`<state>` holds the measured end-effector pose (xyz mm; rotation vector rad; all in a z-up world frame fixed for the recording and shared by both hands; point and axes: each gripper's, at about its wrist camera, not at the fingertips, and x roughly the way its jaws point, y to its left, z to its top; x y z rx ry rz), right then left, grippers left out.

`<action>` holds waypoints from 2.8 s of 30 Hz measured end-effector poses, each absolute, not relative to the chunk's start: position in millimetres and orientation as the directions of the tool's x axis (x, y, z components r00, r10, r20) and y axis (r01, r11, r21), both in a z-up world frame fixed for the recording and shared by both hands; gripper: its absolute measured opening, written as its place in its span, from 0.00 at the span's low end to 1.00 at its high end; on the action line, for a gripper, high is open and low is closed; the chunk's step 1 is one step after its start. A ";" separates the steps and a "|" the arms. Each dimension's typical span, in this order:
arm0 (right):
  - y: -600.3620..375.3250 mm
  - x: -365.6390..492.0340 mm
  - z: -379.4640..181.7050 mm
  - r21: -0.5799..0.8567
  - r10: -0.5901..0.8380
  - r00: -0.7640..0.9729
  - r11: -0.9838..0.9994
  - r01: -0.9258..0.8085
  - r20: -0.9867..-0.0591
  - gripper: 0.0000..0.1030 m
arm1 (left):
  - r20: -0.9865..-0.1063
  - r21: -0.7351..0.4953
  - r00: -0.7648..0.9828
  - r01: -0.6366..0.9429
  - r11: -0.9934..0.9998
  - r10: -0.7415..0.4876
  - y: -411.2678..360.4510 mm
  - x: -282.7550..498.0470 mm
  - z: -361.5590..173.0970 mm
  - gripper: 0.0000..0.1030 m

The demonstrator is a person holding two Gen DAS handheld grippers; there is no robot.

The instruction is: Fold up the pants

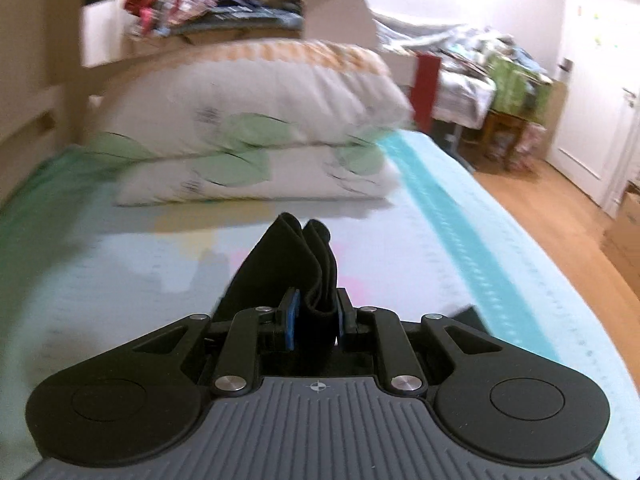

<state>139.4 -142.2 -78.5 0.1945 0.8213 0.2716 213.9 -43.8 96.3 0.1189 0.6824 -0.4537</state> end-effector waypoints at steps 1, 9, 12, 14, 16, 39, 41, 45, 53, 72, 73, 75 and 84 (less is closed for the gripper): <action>-156.1 139.0 -75.9 0.275 0.295 0.653 0.952 -0.137 -0.697 0.09 | -0.641 -0.042 0.671 0.455 0.889 -0.374 -57.4 215.2 88.2 0.17; -246.3 135.0 -76.8 0.294 0.180 0.638 0.953 0.076 -0.748 0.11 | -0.773 -0.169 0.485 0.465 0.869 -0.409 -120.8 240.1 0.2 0.24; -266.7 131.7 -79.5 0.297 0.152 0.628 0.946 0.130 -0.763 0.15 | -0.785 -0.229 0.427 0.474 0.850 -0.450 -126.6 244.2 -11.6 0.24; -273.8 130.8 -79.2 0.284 0.128 0.629 0.947 0.153 -0.767 0.18 | -0.773 -0.240 0.419 0.502 0.831 -0.476 -128.3 242.1 -5.3 0.24; -276.9 131.4 -73.9 0.277 0.105 0.645 0.945 0.172 -0.757 0.20 | -0.748 -0.210 0.446 0.544 0.812 -0.492 -123.1 233.4 9.7 0.24; -262.5 205.0 -79.6 0.469 0.318 0.657 0.881 0.062 -0.684 0.46 | -0.866 -0.002 0.474 0.316 0.949 -0.160 41.3 236.3 -62.1 0.29; -261.4 209.0 -86.7 0.475 0.336 0.636 0.878 0.056 -0.695 0.46 | -0.857 0.000 0.486 0.329 0.944 -0.169 39.9 236.2 -61.9 0.29; -258.6 216.3 -98.4 0.513 0.372 0.629 0.857 0.049 -0.682 0.50 | -0.846 -0.023 0.494 0.343 0.939 -0.201 44.3 232.0 -64.8 0.29; -265.5 227.0 -104.0 0.581 0.412 0.615 0.808 0.094 -0.673 0.13 | -0.832 -0.057 0.508 0.320 0.946 -0.222 54.6 223.3 -62.5 0.29; -249.9 224.9 -12.8 0.544 0.419 0.714 0.837 -0.063 -0.561 0.12 | -0.714 0.048 0.621 0.504 0.862 -0.323 9.2 101.5 -40.1 0.31; -250.5 224.5 -12.0 0.543 0.416 0.714 0.838 -0.061 -0.563 0.12 | -0.715 0.052 0.624 0.499 0.865 -0.317 5.4 104.6 -42.9 0.31; -249.0 227.6 -12.3 0.542 0.416 0.712 0.838 -0.059 -0.565 0.12 | -0.708 0.052 0.634 0.483 0.874 -0.309 0.4 113.3 -45.6 0.31; -253.7 229.0 -0.3 0.532 0.398 0.743 0.844 -0.067 -0.538 0.12 | -0.811 -0.082 0.509 0.388 0.918 -0.288 24.9 141.6 -88.1 0.30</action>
